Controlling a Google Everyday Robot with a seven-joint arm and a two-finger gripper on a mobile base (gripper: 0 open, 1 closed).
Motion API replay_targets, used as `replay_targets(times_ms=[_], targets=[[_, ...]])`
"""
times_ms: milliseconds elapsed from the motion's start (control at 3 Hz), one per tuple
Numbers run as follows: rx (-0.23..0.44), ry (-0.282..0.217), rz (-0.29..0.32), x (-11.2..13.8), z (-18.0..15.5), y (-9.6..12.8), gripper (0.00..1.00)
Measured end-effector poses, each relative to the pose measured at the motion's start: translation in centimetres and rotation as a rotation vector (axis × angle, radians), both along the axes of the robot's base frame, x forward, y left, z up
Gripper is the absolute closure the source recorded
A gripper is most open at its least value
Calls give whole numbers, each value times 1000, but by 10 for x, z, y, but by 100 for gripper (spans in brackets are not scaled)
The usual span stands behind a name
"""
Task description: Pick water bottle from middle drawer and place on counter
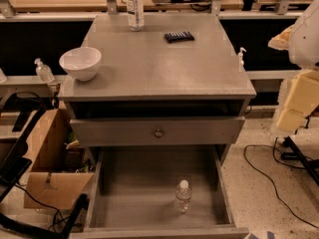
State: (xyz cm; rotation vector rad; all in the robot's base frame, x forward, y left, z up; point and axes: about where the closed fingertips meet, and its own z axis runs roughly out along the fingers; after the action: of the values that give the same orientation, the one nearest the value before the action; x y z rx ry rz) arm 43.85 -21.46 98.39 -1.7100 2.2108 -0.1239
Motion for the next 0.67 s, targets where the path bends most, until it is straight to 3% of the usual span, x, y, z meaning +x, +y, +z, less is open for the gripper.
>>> replay_targets(times_ms=[667], targets=[[44, -36, 16, -8, -7, -5, 0]])
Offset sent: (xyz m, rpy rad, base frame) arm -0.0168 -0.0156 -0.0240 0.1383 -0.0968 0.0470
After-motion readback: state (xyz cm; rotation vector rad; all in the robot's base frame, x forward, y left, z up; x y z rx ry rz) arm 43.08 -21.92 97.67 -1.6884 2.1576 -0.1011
